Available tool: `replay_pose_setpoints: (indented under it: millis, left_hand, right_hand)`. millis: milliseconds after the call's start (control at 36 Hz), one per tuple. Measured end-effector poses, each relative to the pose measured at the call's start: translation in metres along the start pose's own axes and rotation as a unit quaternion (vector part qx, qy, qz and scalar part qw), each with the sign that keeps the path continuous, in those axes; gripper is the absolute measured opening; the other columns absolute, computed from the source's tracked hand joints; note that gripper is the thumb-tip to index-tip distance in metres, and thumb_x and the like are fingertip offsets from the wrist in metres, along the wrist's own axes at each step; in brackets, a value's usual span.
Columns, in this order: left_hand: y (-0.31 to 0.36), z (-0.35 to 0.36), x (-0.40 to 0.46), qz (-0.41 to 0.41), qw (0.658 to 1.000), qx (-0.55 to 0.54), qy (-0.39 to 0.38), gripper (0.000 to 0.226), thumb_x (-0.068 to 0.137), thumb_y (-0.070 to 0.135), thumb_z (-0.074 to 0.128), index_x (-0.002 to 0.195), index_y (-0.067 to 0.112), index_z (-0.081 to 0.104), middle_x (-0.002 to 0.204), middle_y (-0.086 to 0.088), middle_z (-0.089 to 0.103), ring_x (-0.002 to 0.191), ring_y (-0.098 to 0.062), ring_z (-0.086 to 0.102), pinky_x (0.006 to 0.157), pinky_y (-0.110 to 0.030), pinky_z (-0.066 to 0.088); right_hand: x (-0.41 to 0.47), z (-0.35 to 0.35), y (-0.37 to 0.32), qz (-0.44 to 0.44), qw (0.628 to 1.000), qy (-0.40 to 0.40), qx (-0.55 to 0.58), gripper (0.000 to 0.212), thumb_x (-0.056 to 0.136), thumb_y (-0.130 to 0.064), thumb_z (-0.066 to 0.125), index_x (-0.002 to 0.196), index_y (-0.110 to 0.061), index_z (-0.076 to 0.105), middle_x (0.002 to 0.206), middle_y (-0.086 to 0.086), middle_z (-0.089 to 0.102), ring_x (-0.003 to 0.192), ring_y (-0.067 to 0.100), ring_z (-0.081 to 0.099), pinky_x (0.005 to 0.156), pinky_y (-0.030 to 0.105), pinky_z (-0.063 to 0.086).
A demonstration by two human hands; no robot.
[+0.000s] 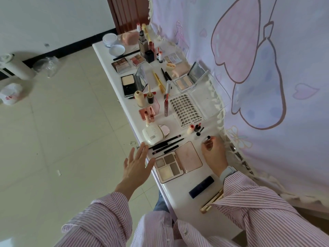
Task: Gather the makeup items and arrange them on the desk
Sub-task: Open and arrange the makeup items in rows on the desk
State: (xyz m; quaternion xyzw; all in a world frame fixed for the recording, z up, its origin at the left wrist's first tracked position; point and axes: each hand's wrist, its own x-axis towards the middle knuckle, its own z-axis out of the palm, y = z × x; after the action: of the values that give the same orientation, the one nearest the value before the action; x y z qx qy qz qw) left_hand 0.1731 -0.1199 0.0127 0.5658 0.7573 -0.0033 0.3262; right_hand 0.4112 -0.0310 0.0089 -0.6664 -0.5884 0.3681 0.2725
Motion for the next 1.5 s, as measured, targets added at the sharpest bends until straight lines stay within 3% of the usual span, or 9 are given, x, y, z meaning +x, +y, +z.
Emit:
replay_pose_setpoints:
  millis: [389, 583, 694, 944, 1083, 1222, 1333, 1417, 1500]
  left_hand:
    - [0.000, 0.000, 0.001, 0.007, 1.000, -0.013, 0.026, 0.060, 0.096, 0.050, 0.029, 0.149, 0.026, 0.012, 0.157, 0.011, -0.002, 0.144, -0.019, -0.006, 0.116, -0.044, 0.007]
    - [0.009, 0.006, -0.016, 0.027, 0.988, -0.086, 0.122, 0.052, 0.094, 0.038, 0.048, 0.141, 0.019, 0.037, 0.151, -0.004, 0.028, 0.140, -0.023, 0.019, 0.113, -0.043, 0.020]
    - [0.018, 0.015, -0.036, 0.041, 0.981, -0.116, 0.147, 0.046, 0.093, 0.033, 0.051, 0.135, 0.016, 0.045, 0.145, -0.007, 0.036, 0.135, -0.024, 0.029, 0.108, -0.041, 0.026]
    - [0.044, 0.037, -0.082, 0.095, 0.962, -0.183, 0.179, 0.035, 0.090, 0.017, 0.056, 0.125, 0.009, 0.054, 0.130, -0.008, 0.050, 0.124, -0.024, 0.041, 0.099, -0.028, 0.033]
    - [0.055, 0.047, -0.108, 0.145, 0.960, -0.204, 0.127, 0.046, 0.094, 0.030, 0.051, 0.137, 0.018, 0.040, 0.134, 0.001, 0.044, 0.122, -0.016, 0.043, 0.102, -0.030, 0.038]
    - [0.061, 0.042, -0.124, 0.175, 0.954, -0.234, 0.067, 0.032, 0.093, 0.032, 0.053, 0.123, 0.021, 0.053, 0.102, 0.010, 0.055, 0.082, -0.005, 0.053, 0.074, -0.020, 0.044]
    - [0.065, 0.040, -0.129, 0.178, 0.958, -0.222, 0.036, 0.025, 0.095, 0.035, 0.047, 0.106, 0.016, 0.059, 0.066, 0.011, 0.049, 0.054, -0.003, 0.044, 0.051, -0.014, 0.033]
    - [0.057, 0.035, -0.131, 0.145, 0.955, -0.256, 0.030, 0.024, 0.095, 0.035, 0.046, 0.097, 0.016, 0.060, 0.064, 0.007, 0.052, 0.053, -0.005, 0.045, 0.050, -0.014, 0.033]
    - [0.035, 0.028, -0.134, 0.102, 0.939, -0.327, 0.039, 0.022, 0.095, 0.029, 0.048, 0.087, 0.012, 0.059, 0.065, 0.003, 0.052, 0.056, -0.009, 0.047, 0.052, -0.015, 0.036]
  right_hand:
    - [-0.023, -0.019, -0.003, 0.027, 0.999, -0.024, -0.002, 0.032, 0.091, -0.007, 0.051, 0.123, -0.006, 0.047, 0.104, 0.004, 0.051, 0.087, 0.013, 0.051, 0.071, 0.016, 0.039]
    - [-0.076, -0.047, 0.013, -0.044, 0.993, -0.053, -0.098, 0.019, 0.092, -0.007, 0.049, 0.108, -0.012, 0.059, 0.100, -0.004, 0.056, 0.092, 0.010, 0.053, 0.079, 0.018, 0.042]
    - [-0.094, -0.051, 0.031, -0.170, 0.937, -0.150, -0.266, 0.035, 0.085, -0.006, 0.053, 0.119, -0.016, 0.057, 0.118, -0.001, 0.052, 0.113, 0.016, 0.044, 0.093, 0.028, 0.038]
    - [-0.102, -0.040, 0.020, -0.183, 0.867, -0.193, -0.422, 0.036, 0.093, -0.019, 0.042, 0.128, -0.023, 0.046, 0.130, -0.003, 0.042, 0.124, 0.018, 0.032, 0.095, 0.030, 0.029]
    - [-0.124, -0.044, 0.007, -0.230, 0.924, -0.176, -0.248, 0.026, 0.091, -0.019, 0.054, 0.117, -0.020, 0.056, 0.106, -0.009, 0.052, 0.102, 0.007, 0.042, 0.087, 0.019, 0.035]
    - [-0.152, -0.050, -0.027, -0.105, 0.958, -0.264, -0.038, 0.015, 0.091, -0.019, 0.056, 0.104, -0.026, 0.054, 0.092, -0.012, 0.058, 0.083, 0.003, 0.055, 0.073, 0.012, 0.043]
    - [-0.167, -0.049, -0.032, -0.001, 0.971, -0.195, 0.135, 0.008, 0.093, -0.010, 0.050, 0.094, -0.016, 0.056, 0.074, 0.002, 0.057, 0.065, 0.010, 0.053, 0.062, 0.021, 0.047]
    - [-0.168, -0.057, -0.024, 0.049, 0.962, -0.087, 0.255, 0.013, 0.095, -0.007, 0.045, 0.089, -0.010, 0.056, 0.063, 0.003, 0.047, 0.051, 0.005, 0.043, 0.052, 0.020, 0.038]
    - [-0.158, -0.079, -0.017, 0.046, 0.967, -0.037, 0.247, 0.010, 0.093, -0.005, 0.048, 0.093, -0.013, 0.054, 0.069, 0.000, 0.049, 0.056, 0.008, 0.043, 0.055, 0.020, 0.036]
